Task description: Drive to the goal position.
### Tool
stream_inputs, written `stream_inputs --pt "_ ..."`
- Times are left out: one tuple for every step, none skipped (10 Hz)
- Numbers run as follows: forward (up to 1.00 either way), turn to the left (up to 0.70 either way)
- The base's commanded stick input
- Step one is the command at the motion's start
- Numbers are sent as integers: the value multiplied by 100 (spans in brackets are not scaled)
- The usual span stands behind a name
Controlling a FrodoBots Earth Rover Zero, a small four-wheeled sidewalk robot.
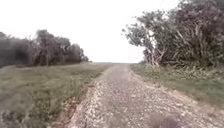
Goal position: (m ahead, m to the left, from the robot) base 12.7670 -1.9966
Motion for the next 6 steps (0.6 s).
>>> stream_inputs --pt "70 0" --pt "70 0" --pt "70 0" --pt "70 0" --pt "70 0" --pt "70 0"
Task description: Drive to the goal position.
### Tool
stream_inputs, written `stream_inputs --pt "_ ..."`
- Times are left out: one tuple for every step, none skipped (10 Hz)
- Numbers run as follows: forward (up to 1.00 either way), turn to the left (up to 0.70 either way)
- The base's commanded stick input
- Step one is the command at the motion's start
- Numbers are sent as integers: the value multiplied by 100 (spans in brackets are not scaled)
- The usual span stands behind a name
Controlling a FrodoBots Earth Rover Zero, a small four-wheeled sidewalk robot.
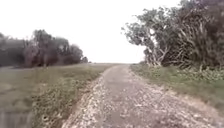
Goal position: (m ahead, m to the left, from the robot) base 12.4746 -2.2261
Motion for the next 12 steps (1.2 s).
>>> stream_inputs --pt "70 0" --pt "70 0" --pt "70 0" --pt "70 0" --pt "70 0" --pt "70 0" --pt "70 0" --pt "70 0" --pt "70 0" --pt "70 0" --pt "70 0" --pt "70 0"
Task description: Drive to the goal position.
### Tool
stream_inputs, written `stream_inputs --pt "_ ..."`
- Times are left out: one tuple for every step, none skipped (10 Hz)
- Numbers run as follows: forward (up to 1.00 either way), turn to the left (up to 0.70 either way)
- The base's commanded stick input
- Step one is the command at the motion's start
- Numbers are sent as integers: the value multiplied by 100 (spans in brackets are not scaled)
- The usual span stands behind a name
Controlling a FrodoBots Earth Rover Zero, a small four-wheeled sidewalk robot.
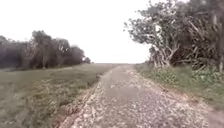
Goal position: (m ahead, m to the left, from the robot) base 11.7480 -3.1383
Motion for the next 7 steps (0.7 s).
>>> stream_inputs --pt "70 0" --pt "70 -1" --pt "70 -4" --pt "70 -7" --pt "70 -11" --pt "70 -14" --pt "70 -14"
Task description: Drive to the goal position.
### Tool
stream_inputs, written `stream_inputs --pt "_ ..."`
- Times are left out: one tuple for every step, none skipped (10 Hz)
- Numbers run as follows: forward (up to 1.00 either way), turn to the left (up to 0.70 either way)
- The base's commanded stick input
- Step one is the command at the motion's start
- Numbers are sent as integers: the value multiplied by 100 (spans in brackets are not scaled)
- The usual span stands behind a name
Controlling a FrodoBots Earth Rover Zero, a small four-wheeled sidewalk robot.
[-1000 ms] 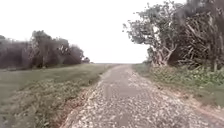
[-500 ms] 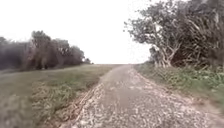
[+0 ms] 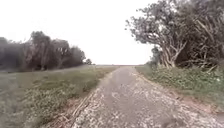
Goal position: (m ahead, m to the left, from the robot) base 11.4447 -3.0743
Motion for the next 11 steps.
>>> stream_inputs --pt "70 -14" --pt "70 -14" --pt "70 -14" --pt "70 -14" --pt "70 -14" --pt "70 -14" --pt "70 -14" --pt "70 -14" --pt "70 -14" --pt "70 -14" --pt "70 -14"
